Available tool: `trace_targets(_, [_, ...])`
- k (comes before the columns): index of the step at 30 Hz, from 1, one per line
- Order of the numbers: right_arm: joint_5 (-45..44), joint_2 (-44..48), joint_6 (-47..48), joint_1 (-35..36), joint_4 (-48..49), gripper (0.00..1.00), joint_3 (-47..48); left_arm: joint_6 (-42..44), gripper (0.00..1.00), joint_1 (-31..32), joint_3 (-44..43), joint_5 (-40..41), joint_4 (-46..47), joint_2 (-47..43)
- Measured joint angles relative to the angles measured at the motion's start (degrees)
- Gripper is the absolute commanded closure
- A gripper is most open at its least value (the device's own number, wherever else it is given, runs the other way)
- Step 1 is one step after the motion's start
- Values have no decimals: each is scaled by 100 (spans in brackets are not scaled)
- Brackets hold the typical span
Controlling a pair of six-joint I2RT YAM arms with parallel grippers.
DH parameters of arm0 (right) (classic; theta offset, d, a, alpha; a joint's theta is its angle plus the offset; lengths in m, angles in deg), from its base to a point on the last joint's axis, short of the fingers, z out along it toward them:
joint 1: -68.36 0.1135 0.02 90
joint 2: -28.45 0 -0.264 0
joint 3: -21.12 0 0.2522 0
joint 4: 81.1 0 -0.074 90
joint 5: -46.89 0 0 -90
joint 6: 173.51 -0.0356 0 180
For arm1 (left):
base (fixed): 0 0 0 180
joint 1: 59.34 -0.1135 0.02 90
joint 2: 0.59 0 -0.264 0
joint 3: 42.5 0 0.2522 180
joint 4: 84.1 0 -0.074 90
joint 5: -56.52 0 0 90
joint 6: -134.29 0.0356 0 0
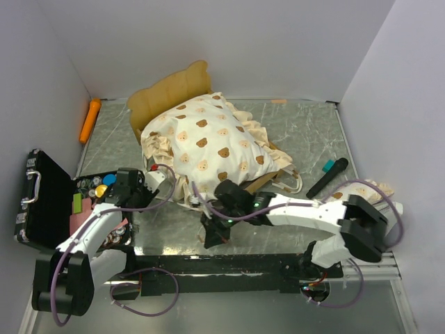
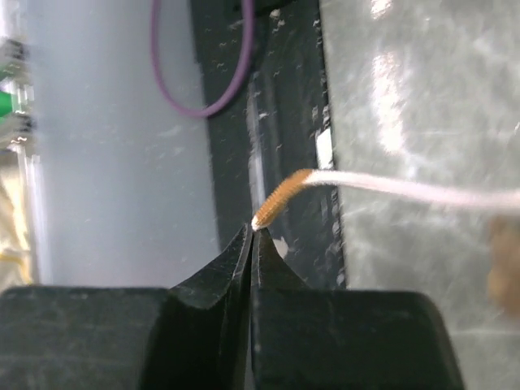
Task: Set up the pet bed
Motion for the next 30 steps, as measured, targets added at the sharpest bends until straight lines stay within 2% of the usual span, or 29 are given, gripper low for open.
trace_targets(2, [-173,-476,96,136,-122,73,411,-55,50,0,0,81,-68,-85])
trace_targets(4, [-518,-1067,352,382,-400,49,1040,-131,49,0,-7,138,-136,-192])
trace_targets(6, [-811,-1419,603,601,-719,33,1506,-210,48,0,-55,127,-221,-262])
trace_targets(10, [-1239,-1292,1158,809,-1235,1,1829,-313,44,0,-348,-92,-459,-407])
trace_targets(12, [-1340,-898,1279,573,-1443,1,1829,-317,44,0,-595,-306,-632,-437])
trace_targets(14, [-1467,-339,1333,-11,-1530,1,1832,-319,44,0,-870,-529,-789,-431])
trace_targets(18, [-1875,643,1281,-1655,-1456,1,1832,-437,42,175,-1475,-811,-1123,-337])
trace_targets(21, [-2153,946,1152,-2815,-1311,1,1814,-549,39,737,-1790,-839,-1248,-321])
trace_targets(24, [-2194,772,1069,-3954,-1224,1,1829,-551,35,1561,-1991,-940,-1338,-337])
trace_targets(27, [-2035,-33,1047,-5056,-1233,1,2028,-433,27,2295,-2076,-1250,-1432,-402])
trace_targets(30, [-1873,-1010,1145,-5563,-1447,1,2474,-267,18,2804,-2153,-1517,-1508,-398])
